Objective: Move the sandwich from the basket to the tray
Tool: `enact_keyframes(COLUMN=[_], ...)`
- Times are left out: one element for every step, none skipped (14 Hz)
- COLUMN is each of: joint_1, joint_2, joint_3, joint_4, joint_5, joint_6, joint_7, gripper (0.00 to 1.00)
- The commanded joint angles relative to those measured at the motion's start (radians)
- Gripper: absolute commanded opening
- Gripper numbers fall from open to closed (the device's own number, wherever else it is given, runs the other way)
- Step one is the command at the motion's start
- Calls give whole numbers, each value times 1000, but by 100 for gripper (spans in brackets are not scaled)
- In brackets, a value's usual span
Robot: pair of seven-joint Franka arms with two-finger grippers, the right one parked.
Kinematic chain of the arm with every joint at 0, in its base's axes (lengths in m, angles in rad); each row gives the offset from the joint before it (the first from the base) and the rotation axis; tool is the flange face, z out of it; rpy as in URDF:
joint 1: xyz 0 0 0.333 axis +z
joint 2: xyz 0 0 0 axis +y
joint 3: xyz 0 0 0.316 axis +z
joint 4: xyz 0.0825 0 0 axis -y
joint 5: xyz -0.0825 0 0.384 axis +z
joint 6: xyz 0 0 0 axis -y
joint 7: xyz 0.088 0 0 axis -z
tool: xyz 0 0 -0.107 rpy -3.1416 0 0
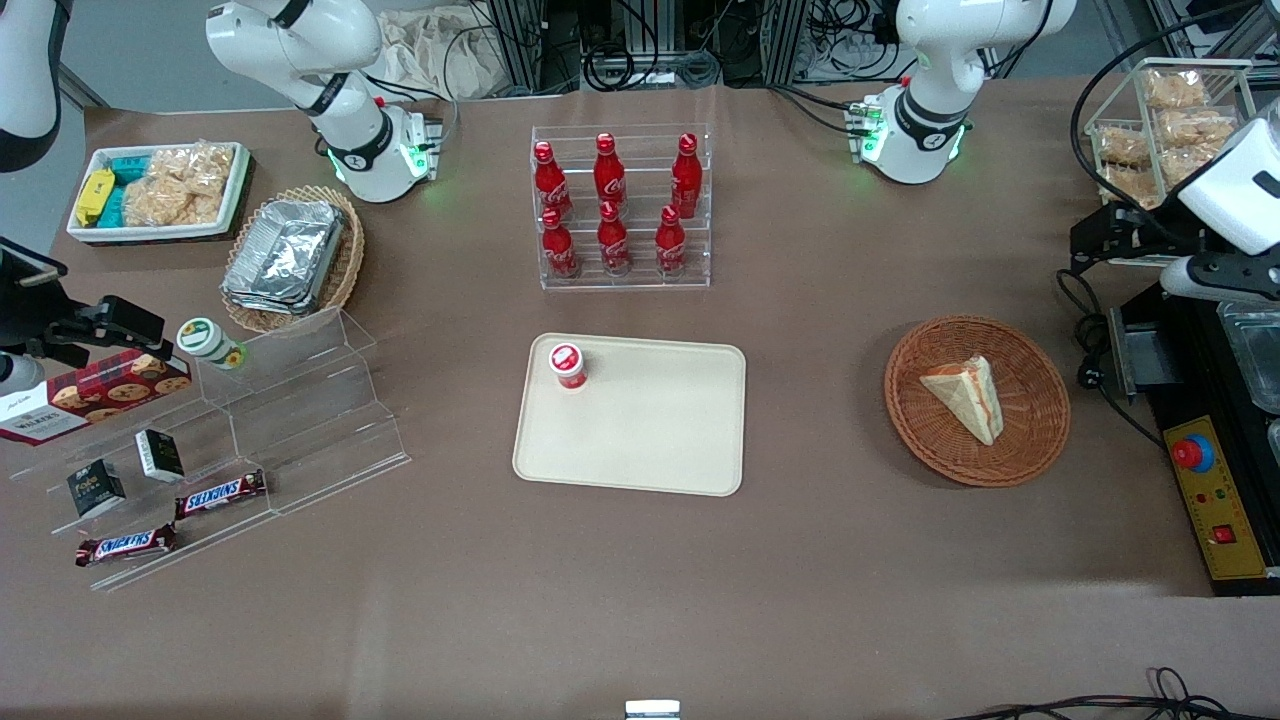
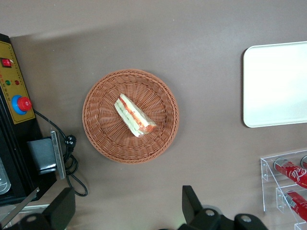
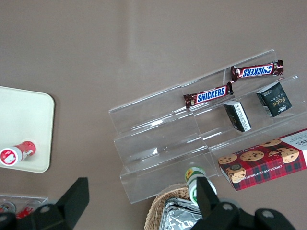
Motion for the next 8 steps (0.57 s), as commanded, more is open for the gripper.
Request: enact_keyframes(joint_1=[6, 6, 6, 6, 4, 4, 4, 4], joint_2=[3, 6, 0, -3, -5, -5, 2, 14], joint_3=[-3, -3, -3, -4, -6, -7, -7, -6], joint_4=[32, 39, 35, 32, 32, 30, 23, 18], joint_5=[0, 11, 31, 36, 37, 37, 42, 51], joint_6=[-21, -22, -20, -20, -26, -29, -41, -48], joint_7=[-36, -62, -71, -76, -96, -134, -149, -151], gripper=[100, 100, 100, 100, 100, 100, 100, 100])
